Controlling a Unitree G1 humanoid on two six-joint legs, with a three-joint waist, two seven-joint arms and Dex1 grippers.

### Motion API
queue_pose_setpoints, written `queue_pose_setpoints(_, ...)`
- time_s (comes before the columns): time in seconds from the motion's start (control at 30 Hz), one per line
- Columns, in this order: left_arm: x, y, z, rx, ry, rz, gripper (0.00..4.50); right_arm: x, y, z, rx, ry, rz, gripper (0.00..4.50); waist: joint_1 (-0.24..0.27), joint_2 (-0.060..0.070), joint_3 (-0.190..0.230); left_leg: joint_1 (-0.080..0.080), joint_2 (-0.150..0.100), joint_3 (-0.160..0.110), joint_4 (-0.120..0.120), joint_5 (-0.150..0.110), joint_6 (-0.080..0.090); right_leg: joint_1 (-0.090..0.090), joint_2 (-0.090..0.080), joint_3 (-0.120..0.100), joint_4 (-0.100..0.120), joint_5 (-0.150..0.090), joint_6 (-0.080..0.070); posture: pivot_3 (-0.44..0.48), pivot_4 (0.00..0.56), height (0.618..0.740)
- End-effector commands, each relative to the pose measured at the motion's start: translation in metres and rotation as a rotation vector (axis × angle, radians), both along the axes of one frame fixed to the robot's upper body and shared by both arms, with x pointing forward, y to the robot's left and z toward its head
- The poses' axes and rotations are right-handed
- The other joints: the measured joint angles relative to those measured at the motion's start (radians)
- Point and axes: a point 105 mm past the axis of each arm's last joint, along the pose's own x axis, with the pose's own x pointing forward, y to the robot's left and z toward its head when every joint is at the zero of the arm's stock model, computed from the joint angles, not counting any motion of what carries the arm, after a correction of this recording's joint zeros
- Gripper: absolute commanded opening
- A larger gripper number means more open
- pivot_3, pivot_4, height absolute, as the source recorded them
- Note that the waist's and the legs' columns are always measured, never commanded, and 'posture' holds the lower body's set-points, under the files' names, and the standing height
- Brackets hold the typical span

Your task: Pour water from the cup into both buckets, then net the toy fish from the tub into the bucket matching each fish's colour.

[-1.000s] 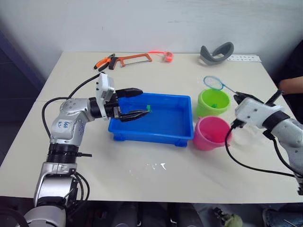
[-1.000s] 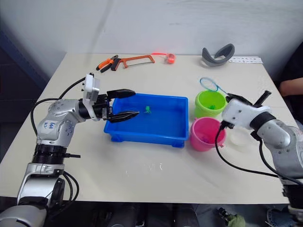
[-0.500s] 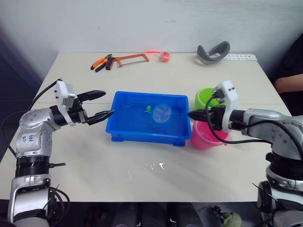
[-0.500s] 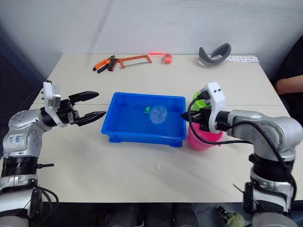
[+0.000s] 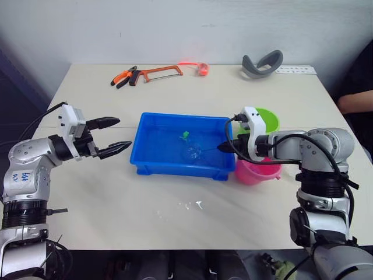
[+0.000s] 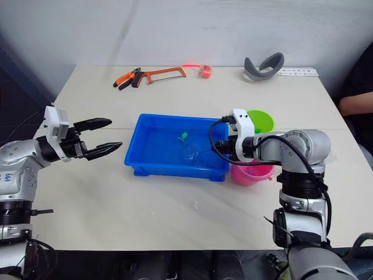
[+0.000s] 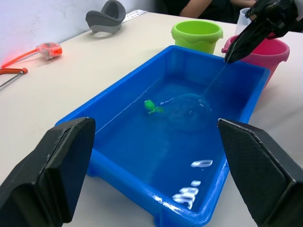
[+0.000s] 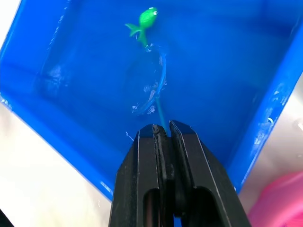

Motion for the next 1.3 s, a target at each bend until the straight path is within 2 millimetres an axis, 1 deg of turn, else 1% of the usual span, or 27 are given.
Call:
queue_pose_setpoints(0.03,-0.006,-0.003,0.011,0.007,-0.035,-0.013,4.47,0.012,0.002,0.006,0.038,0.005,-0.065,0.00,-0.003,0.000,0.000,0.000,0.000,0.000,0.000,0.000,0.000,0.000,0.000,0.000,0.000,0.000,0.000,0.000,0.150,0.740)
queue_pose_setpoints(0.17,-0.006,-0.006,0.011,0.010,-0.032,-0.022,4.47,0.021,0.007,0.010,0.153,0.008,-0.110,0.00,-0.007,0.000,0.000,0.000,0.000,0.000,0.000,0.000,0.000,-0.001,0.000,0.000,0.000,0.000,0.000,0.000,0.150,0.740)
queue_pose_setpoints(0.27,-0.007,-0.008,0.011,0.011,-0.031,-0.026,4.47,0.023,0.007,0.011,0.175,0.000,-0.123,0.00,-0.014,0.000,0.000,0.000,0.000,0.000,-0.001,0.000,0.000,-0.001,0.001,0.000,0.000,0.000,0.000,0.000,0.150,0.740)
queue_pose_setpoints(0.43,-0.005,-0.012,0.009,0.007,-0.027,-0.036,4.47,0.026,0.013,0.018,0.340,-0.006,-0.131,0.00,-0.019,0.000,0.000,0.000,0.000,0.000,-0.002,0.000,0.000,-0.001,0.001,0.001,0.000,0.000,0.000,0.000,0.150,0.740)
queue_pose_setpoints(0.57,-0.004,-0.015,0.010,0.005,-0.025,-0.046,4.47,0.025,0.012,0.022,0.413,-0.022,-0.133,0.00,-0.020,0.000,0.000,0.000,0.000,0.001,-0.002,0.000,0.000,-0.002,0.004,0.001,0.000,0.000,0.000,0.000,0.150,0.740)
queue_pose_setpoints(0.77,-0.002,-0.017,0.010,0.002,-0.022,-0.057,4.47,0.015,0.005,0.027,0.454,-0.042,-0.117,0.00,-0.018,0.000,0.000,0.000,0.001,0.000,-0.002,0.000,0.000,-0.002,0.005,0.003,0.000,0.000,0.000,0.000,0.150,0.740)
queue_pose_setpoints(0.83,-0.001,-0.021,0.010,-0.005,-0.022,-0.071,4.47,0.009,0.002,0.035,0.481,-0.076,-0.092,0.00,-0.018,0.000,0.000,0.000,0.001,0.001,-0.002,0.000,0.000,-0.002,0.005,0.004,0.000,0.000,0.000,0.000,0.150,0.740)
queue_pose_setpoints(0.93,0.001,-0.024,0.010,-0.013,-0.023,-0.083,4.47,0.000,-0.002,0.043,0.502,-0.115,-0.064,0.00,-0.019,0.000,0.000,0.000,0.001,0.001,-0.003,0.000,0.000,-0.002,0.005,0.004,0.000,0.000,0.000,0.000,0.150,0.740)
queue_pose_setpoints(1.3,0.008,-0.032,0.011,-0.026,-0.025,-0.122,4.47,-0.027,-0.016,0.051,0.490,-0.217,0.012,0.00,-0.018,0.000,0.000,0.000,0.001,0.001,-0.003,0.000,0.000,-0.002,0.006,0.004,0.000,0.000,0.000,0.000,0.150,0.740)
